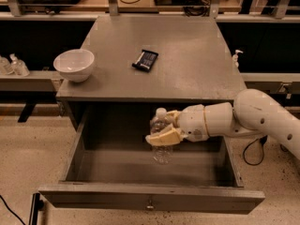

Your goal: Place water bottle into top drawer

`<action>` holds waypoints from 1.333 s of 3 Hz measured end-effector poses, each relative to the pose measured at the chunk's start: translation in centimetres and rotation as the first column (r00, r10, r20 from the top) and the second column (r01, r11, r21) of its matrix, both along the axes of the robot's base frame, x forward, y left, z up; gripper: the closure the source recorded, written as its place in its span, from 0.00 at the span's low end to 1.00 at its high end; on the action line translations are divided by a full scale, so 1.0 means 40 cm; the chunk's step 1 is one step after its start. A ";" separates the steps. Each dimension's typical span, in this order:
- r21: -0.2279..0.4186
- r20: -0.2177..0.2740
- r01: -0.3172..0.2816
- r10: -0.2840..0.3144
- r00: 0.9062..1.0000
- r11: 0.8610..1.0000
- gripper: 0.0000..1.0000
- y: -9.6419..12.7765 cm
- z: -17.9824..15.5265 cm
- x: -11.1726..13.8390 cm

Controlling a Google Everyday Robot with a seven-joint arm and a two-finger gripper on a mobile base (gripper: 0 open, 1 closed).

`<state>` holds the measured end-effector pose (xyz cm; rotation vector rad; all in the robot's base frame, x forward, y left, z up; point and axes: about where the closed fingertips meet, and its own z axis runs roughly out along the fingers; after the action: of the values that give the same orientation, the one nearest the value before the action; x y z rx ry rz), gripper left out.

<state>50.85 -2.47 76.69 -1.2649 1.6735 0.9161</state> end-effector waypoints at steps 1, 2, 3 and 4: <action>0.009 0.001 -0.003 0.003 1.000 1.000 0.86 -0.005 -0.098 -0.017; 0.040 0.089 -0.005 0.002 0.996 0.999 0.62 -0.017 -0.158 -0.024; 0.041 0.112 -0.016 0.012 0.994 0.999 0.39 -0.015 -0.164 -0.025; 0.042 0.113 -0.020 0.015 0.994 0.999 0.16 -0.011 -0.164 -0.026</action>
Offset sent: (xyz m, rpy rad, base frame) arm -0.0123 -0.0181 -0.0906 0.0779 -0.2235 0.0010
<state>49.82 -2.89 70.11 -1.2803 1.5496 0.8708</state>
